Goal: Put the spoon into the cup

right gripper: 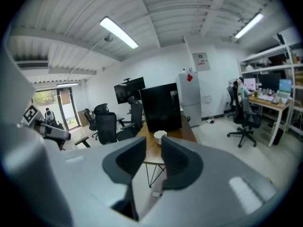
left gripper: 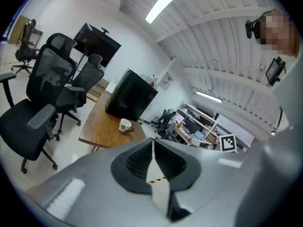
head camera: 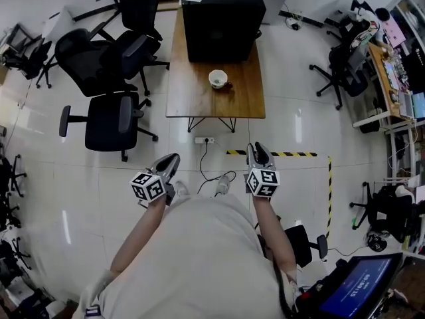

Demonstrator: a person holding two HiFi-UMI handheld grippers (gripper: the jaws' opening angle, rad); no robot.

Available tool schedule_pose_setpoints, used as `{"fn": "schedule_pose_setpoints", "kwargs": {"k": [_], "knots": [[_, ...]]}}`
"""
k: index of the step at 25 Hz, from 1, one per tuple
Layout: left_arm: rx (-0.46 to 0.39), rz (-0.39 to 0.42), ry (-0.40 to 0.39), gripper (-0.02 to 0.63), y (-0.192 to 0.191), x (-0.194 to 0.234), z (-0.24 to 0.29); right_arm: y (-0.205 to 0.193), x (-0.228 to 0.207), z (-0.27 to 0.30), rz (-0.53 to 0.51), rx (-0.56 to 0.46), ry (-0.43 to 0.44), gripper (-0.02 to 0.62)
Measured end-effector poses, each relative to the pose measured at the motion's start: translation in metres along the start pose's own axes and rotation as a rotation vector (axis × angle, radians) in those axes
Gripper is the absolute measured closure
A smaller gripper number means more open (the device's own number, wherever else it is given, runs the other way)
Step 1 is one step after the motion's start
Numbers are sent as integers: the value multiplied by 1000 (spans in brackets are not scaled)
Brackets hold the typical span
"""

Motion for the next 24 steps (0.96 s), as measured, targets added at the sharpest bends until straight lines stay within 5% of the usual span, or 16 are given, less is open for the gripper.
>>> {"fn": "schedule_pose_setpoints", "kwargs": {"k": [13,18,24], "knots": [[-46,-134,-55,606,-1,42,-42,-6,102,-8,-14,12,199,532],[-246,-293,-189,606,20,38,-25,0,95,2,14,13,266,548],[-302,-212,-433,603,53,-23,-1,12,66,2,42,-18,293,548]]}}
Point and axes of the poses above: the fingertips, and each gripper's own axes: z forward along the fingers, x to its left, y out of its top, the point moved 5 cm from there along -z, backward along the fingers, and after that the axes turned 10 degrees about -y, right-handed, at the moved point
